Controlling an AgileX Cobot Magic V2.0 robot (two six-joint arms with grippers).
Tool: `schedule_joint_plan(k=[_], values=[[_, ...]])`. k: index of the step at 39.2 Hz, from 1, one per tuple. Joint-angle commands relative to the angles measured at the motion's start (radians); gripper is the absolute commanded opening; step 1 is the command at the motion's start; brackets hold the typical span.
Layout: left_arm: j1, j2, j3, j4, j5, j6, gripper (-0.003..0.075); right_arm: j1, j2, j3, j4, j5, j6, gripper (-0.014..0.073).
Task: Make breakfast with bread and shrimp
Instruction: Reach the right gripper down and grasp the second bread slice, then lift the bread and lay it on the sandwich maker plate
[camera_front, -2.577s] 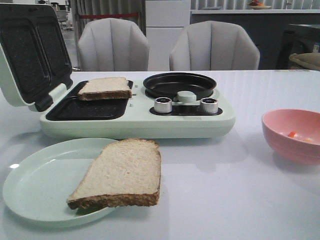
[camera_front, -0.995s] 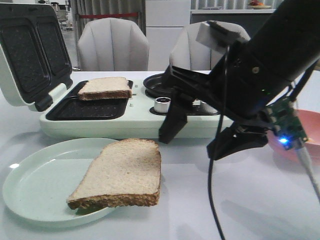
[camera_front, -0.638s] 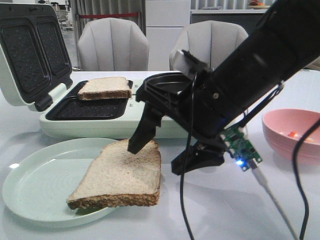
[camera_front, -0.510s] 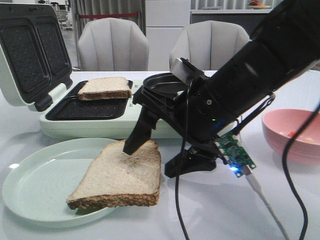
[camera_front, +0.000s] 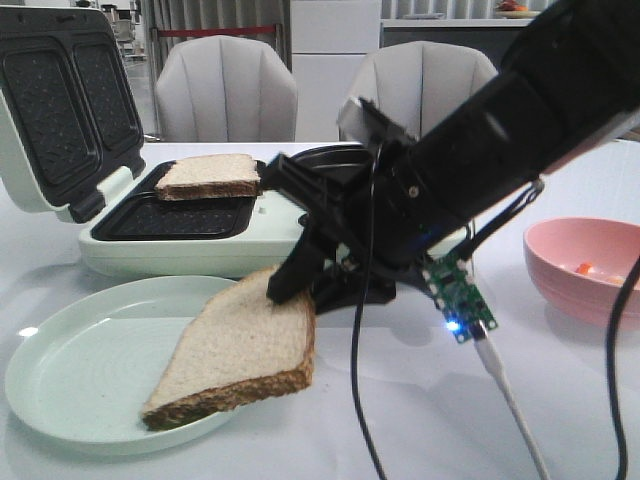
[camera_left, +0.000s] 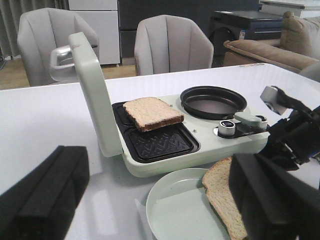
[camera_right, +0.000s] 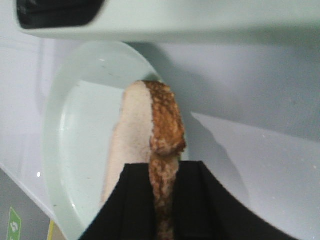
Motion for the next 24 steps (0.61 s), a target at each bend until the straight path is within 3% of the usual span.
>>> schedule_joint_plan(k=[1,10,24], values=[[0.003,0.015,-0.026,-0.002,-0.079,-0.009,0.0625,-0.004,-0.110,-0.020,0.033,-0.007,-0.047,0.0150],[0.003,0.015,-0.026,-0.002,-0.079,-0.009,0.0625,-0.004,-0.193,-0.094,0.041,-0.004,-0.101,0.0150],[0.003,0.015,-0.026,-0.002,-0.079,-0.009,0.0625,-0.003,0.019,-0.430,0.090,0.001,-0.101,0.0150]])
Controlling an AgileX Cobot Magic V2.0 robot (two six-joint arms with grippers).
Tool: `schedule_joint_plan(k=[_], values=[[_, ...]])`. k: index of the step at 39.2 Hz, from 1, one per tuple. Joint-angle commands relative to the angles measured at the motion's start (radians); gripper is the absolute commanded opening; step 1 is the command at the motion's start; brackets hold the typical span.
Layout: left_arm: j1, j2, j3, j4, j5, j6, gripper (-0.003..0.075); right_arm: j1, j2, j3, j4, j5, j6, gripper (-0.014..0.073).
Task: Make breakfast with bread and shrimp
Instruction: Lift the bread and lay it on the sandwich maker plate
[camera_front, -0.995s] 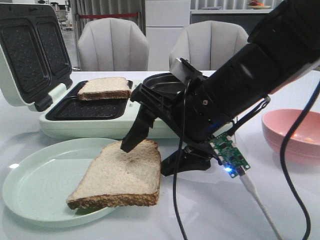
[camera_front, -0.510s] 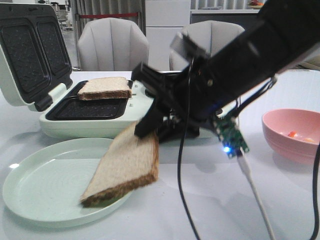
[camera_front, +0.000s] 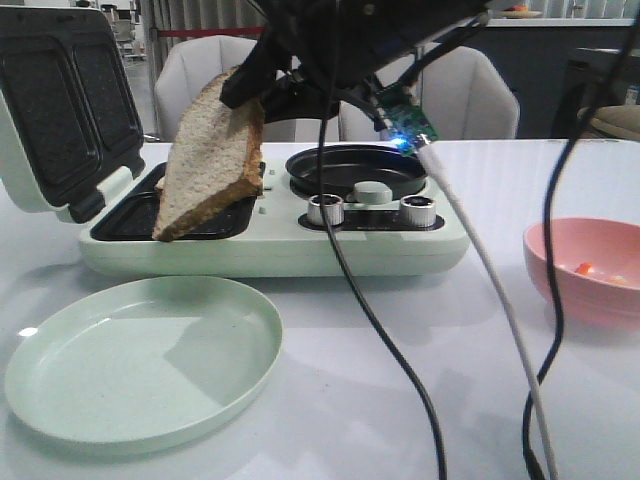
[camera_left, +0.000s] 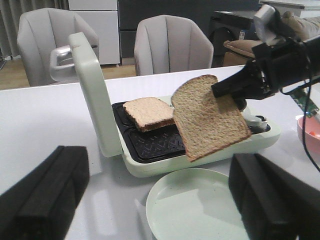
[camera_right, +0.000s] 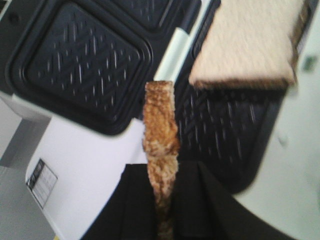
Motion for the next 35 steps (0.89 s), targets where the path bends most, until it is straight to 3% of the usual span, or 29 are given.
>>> schedule_joint_plan(k=[1,9,18,22,28,30,35], values=[[0.003,0.015,-0.026,-0.002,-0.079,-0.009,0.0625,-0.003,0.024,-0.128,0.060,0.025,-0.017,0.0150],[0.003,0.015,-0.026,-0.002,-0.079,-0.009,0.0625,-0.003,0.190,-0.320,0.077,0.045,-0.017,0.0150],[0.003,0.015,-0.026,-0.002,-0.079,-0.009,0.0625,-0.003,0.294,-0.417,0.093,0.052,-0.021,0.0173],[0.003,0.015,-0.026,-0.002,-0.079,-0.009,0.0625,-0.003,0.300,-0.420,0.083,0.050,-0.066,0.0286],[0.003,0.015,-0.026,-0.002,-0.079,-0.009,0.0625,-0.004,0.300,-0.420,0.082,0.043,-0.165,0.0546],[0.003,0.015,-0.026,-0.002,-0.079,-0.009,0.0625,-0.004,0.296,-0.420,0.082,0.039,-0.183,0.0590],[0.003,0.015,-0.026,-0.002,-0.079,-0.009,0.0625,-0.004,0.266,-0.420,0.013,0.020,-0.184,0.0601]])
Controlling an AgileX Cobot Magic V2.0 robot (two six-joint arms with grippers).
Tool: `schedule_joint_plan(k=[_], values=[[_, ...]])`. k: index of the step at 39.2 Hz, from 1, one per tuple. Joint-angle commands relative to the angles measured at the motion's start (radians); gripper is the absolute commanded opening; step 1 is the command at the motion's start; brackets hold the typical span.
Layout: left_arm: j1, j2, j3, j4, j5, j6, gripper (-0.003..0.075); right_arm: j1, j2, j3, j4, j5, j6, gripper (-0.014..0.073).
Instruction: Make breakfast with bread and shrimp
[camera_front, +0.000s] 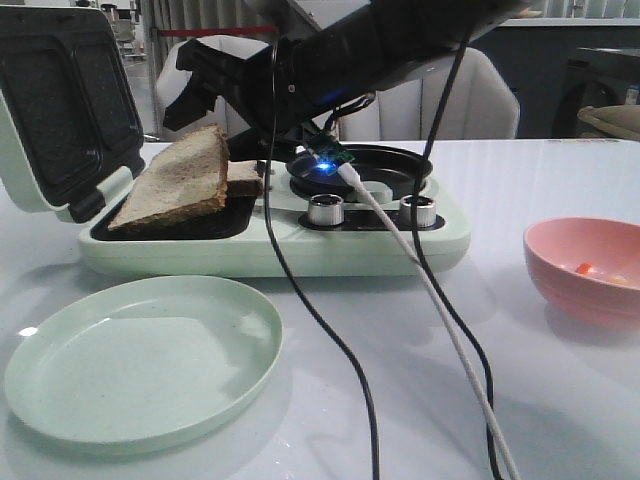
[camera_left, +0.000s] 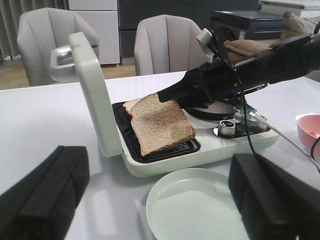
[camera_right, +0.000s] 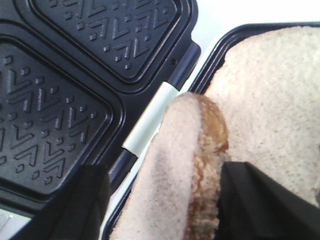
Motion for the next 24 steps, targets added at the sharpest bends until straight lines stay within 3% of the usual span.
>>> schedule_joint_plan(k=[1,10,16,24], values=[[0.003,0.015,-0.026,-0.002,-0.079,-0.009,0.0625,-0.002,-0.105,-0.034,-0.043,-0.008,-0.022,0.0601],[0.003,0.015,-0.026,-0.002,-0.079,-0.009,0.0625,-0.002,-0.211,-0.034,-0.357,0.001,0.189,0.0601],[0.003,0.015,-0.026,-0.002,-0.079,-0.009,0.0625,-0.002,-0.299,-0.034,-0.730,0.069,0.451,0.0600],[0.003,0.015,-0.026,-0.002,-0.079,-0.009,0.0625,-0.002,-0.435,-0.034,-1.275,0.277,0.771,0.0600]])
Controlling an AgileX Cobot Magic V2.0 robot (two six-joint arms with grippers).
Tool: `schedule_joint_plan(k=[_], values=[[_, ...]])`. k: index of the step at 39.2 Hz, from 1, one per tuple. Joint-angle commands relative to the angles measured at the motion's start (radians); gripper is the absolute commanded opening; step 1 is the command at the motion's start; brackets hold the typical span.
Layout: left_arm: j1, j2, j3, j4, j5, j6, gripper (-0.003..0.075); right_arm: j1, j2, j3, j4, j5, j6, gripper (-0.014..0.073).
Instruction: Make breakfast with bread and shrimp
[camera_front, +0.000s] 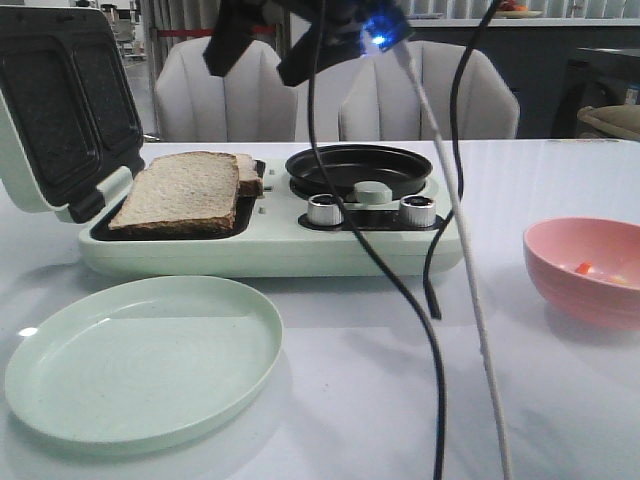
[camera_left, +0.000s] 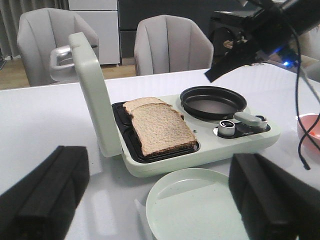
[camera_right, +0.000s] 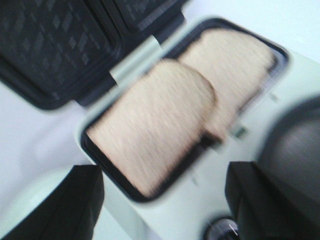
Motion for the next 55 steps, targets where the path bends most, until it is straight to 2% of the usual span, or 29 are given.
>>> schedule_joint_plan(k=[1,5,8,14,19,24,36,47,55], values=[[0.003,0.015,-0.026,-0.002,-0.079,-0.009,0.0625,-0.002,-0.132,-0.034,-0.253,0.076,0.139,0.0600],[0.003,0.015,-0.026,-0.002,-0.079,-0.009,0.0625,-0.003,-0.198,-0.027,-0.419,0.147,0.245,0.0600],[0.003,0.015,-0.026,-0.002,-0.079,-0.009,0.0625,-0.006,-0.253,-0.009,-0.481,0.153,0.292,0.0600],[0.003,0.015,-0.026,-0.002,-0.079,-0.009,0.0625,-0.057,-0.369,0.094,-0.481,0.095,0.366,0.0600],[0.003,0.015,-0.026,-0.002,-0.079,-0.009,0.0625,-0.125,-0.494,0.255,-0.474,0.013,0.448,0.0600],[0.003,0.015,-0.026,-0.002,-0.079,-0.009,0.0625,-0.159,-0.648,0.438,-0.471,-0.073,0.461,0.0600],[0.003,0.015,-0.026,-0.002,-0.079,-0.009,0.0625,-0.161,-1.056,0.789,-0.447,-0.294,0.465,0.0600],[0.003,0.015,-0.026,-0.002,-0.096,-0.009,0.0625,-0.161,-1.324,1.053,-0.436,-0.370,0.465,0.0600],[0.003,0.015,-0.026,-0.002,-0.110,-0.009,0.0625,-0.161,-1.561,1.251,-0.436,-0.481,0.465,0.0600]])
